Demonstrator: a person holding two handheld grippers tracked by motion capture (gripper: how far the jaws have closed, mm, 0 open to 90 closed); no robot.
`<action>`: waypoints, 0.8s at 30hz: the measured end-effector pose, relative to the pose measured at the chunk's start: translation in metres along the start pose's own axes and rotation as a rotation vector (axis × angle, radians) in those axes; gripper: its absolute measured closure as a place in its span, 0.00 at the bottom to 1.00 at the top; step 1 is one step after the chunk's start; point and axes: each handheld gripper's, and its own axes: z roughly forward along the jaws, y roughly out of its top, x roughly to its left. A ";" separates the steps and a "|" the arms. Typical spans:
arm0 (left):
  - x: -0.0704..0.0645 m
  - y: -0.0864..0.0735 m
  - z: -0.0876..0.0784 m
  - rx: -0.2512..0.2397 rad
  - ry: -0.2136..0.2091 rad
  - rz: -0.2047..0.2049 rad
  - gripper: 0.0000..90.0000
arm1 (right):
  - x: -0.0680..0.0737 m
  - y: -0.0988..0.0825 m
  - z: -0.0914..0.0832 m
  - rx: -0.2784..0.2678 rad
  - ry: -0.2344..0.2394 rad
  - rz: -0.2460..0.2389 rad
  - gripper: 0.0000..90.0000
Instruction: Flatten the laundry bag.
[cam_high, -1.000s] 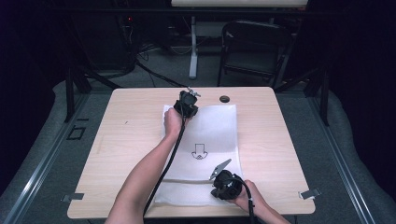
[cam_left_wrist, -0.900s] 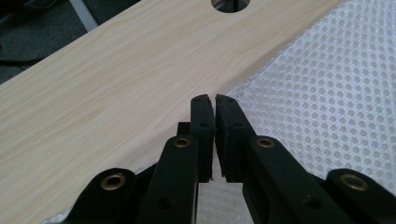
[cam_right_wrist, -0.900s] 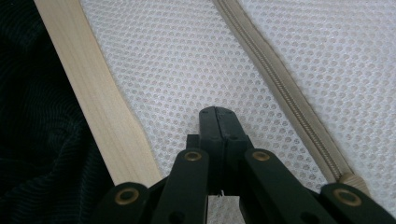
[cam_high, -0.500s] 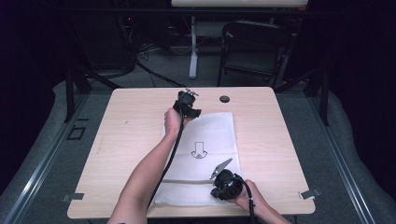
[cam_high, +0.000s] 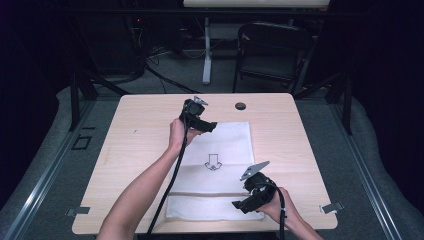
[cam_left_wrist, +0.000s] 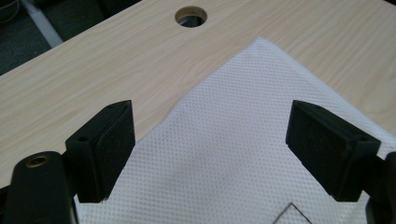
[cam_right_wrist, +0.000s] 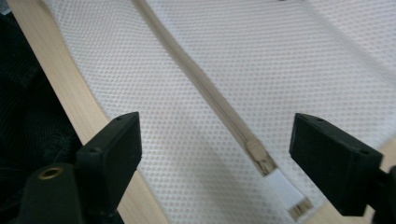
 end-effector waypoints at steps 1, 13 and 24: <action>-0.002 -0.002 -0.003 -0.006 -0.006 0.005 0.18 | -0.002 -0.001 -0.002 -0.017 0.002 0.014 0.17; -0.045 -0.016 -0.027 -0.035 -0.130 0.109 0.07 | -0.023 -0.006 -0.027 -0.039 -0.065 0.065 0.10; -0.088 -0.032 -0.030 -0.037 -0.228 0.184 0.06 | -0.039 -0.022 -0.041 -0.061 -0.129 0.115 0.22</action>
